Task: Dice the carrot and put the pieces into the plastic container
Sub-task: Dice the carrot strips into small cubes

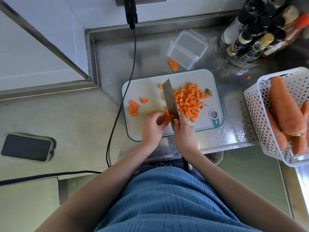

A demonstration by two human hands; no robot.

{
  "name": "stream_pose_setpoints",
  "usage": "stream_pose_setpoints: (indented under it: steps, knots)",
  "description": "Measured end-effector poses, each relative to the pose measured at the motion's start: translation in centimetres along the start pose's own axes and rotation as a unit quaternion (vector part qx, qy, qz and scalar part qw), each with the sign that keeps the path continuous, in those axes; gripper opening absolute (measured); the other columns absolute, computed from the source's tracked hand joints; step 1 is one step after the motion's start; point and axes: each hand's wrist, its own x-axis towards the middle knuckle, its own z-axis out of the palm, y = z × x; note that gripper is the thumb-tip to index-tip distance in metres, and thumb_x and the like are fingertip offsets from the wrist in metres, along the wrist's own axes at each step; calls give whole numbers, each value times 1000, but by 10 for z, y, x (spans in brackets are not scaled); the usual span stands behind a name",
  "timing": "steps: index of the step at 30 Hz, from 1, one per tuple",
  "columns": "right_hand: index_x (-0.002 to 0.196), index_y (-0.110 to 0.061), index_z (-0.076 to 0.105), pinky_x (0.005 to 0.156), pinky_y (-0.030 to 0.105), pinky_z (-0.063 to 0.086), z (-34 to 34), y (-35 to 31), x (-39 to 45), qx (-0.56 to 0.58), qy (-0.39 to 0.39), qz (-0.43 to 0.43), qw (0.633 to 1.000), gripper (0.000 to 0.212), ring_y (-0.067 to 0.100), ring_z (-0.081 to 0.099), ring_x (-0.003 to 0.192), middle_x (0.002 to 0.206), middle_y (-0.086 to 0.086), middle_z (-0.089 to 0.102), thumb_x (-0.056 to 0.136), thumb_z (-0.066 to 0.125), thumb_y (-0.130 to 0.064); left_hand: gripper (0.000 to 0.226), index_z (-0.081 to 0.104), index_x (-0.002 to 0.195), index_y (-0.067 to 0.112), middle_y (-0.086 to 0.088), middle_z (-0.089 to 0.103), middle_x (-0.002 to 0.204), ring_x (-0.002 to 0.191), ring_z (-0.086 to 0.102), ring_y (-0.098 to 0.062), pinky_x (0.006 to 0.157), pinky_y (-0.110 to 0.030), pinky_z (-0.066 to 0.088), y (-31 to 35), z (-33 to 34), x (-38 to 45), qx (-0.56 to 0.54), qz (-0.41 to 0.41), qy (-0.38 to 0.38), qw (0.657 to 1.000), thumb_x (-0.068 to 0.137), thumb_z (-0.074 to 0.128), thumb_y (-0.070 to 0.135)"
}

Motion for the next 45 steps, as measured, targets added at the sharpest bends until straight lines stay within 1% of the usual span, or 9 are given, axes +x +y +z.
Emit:
stream_pose_setpoints:
  steps: [10,15,18,24,27,30,32,35,45]
  knots:
    - [89,-15,36,44,28,28,-8,9,5,10,37,-9,999,18,18,45,53,65,0,50,103,33,-25,15,58,82,15,1,62,79,72,57,-8,64,-13,44,3,5,7,43,-14,3,999,78,71,8]
    - [108,-15,43,52,32,39,-7,10,6,-27,14,-28,999,19,28,55,63,76,7,60,104,31,-29,15,56,85,15,7,59,76,68,55,-6,61,-19,44,4,6,10,48,-33,1,998,79,69,11]
    - [106,-14,42,54,37,45,-6,10,6,-38,11,-30,999,21,32,57,65,77,10,61,104,30,-31,16,56,90,15,2,59,87,76,56,-11,68,-27,49,0,5,9,80,-11,-3,997,80,69,15]
    - [105,-16,42,54,34,43,-7,10,8,-41,3,-28,999,20,30,58,66,78,9,61,104,29,-31,32,53,98,8,-5,59,96,91,52,-19,77,-30,47,-4,3,-1,196,126,-31,972,74,74,9]
    - [108,-14,42,53,36,45,-7,11,6,-59,6,-38,998,21,31,58,63,75,10,61,104,30,-31,27,55,97,8,-4,61,92,89,54,-22,74,-34,48,-6,0,3,208,152,-10,966,76,72,10]
    - [104,-12,42,47,31,36,-9,14,5,-38,31,-46,998,20,30,53,56,68,10,58,103,32,-29,30,55,97,10,-3,61,89,87,54,-23,73,-38,48,-9,-3,3,216,165,-9,962,73,73,12]
    - [95,-14,39,43,28,28,-12,14,6,-17,43,-45,998,17,24,45,50,61,5,52,103,32,-28,31,55,95,10,-2,60,89,87,54,-22,74,-37,48,-9,-5,2,195,158,8,968,71,74,11]
    - [91,-19,35,43,28,29,-17,15,11,-8,35,-46,998,17,21,44,50,62,3,51,104,33,-29,32,57,96,9,-1,61,93,89,54,-20,77,-31,45,-2,-4,8,175,159,29,971,71,76,11]
    - [91,-18,35,50,31,36,-23,21,11,-12,39,-25,999,18,33,52,58,69,9,56,103,31,-31,30,60,95,10,-4,61,98,94,55,-23,72,-24,38,6,4,26,212,164,-17,963,69,76,11]
